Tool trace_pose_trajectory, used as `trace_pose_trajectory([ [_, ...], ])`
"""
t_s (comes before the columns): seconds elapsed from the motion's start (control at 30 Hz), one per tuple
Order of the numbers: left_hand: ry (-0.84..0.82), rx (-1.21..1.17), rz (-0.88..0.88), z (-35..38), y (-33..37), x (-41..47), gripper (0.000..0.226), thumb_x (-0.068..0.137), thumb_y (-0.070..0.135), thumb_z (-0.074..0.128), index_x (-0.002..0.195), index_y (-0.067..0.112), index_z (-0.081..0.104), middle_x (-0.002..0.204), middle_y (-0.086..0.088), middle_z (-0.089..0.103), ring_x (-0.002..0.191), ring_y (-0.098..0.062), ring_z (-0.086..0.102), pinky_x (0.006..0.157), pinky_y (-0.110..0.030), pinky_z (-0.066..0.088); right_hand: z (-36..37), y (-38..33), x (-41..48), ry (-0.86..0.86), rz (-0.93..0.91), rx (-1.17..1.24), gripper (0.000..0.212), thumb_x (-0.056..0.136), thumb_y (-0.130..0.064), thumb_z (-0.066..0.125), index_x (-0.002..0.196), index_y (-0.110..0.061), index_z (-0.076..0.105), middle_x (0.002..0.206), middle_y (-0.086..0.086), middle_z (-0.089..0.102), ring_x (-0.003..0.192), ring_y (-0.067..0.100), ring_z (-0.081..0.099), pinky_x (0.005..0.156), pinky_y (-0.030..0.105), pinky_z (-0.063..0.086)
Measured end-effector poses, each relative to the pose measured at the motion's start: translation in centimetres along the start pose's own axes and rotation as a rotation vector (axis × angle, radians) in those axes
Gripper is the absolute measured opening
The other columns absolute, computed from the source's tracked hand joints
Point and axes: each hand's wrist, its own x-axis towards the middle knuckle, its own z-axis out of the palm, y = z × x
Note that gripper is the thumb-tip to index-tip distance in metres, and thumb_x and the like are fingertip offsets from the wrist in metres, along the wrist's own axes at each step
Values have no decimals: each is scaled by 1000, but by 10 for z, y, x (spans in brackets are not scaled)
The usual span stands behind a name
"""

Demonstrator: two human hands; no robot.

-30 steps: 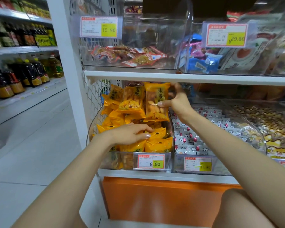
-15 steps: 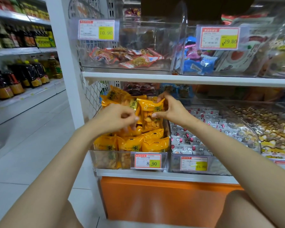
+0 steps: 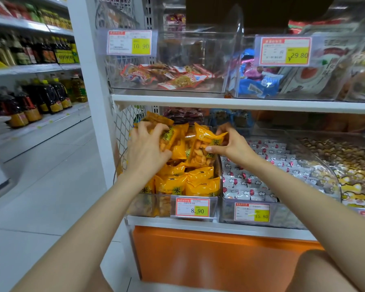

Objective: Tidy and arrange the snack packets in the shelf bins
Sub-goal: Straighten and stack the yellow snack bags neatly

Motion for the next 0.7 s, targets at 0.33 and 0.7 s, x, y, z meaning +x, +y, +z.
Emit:
trace_pose_trajectory([
  [0.33, -390, 74, -154, -38, -18, -12, 42, 75, 28, 68, 103, 27, 38, 104, -4, 37, 102, -28, 39, 81, -35, 37, 0, 3, 1, -12, -3, 23, 43, 75, -27, 77, 101, -19, 43, 92, -2, 55, 89, 19, 57, 73, 27, 47],
  [0.7, -163, 294, -222, 4, -13, -13, 62, 80, 48, 62, 124, 12, 35, 131, -18, 35, 121, -36, 31, 96, -44, 33, -1, 4, 3, 184, 4, 275, 47, 73, -17, 79, 106, -20, 46, 100, 1, 61, 98, 21, 61, 84, 32, 53],
])
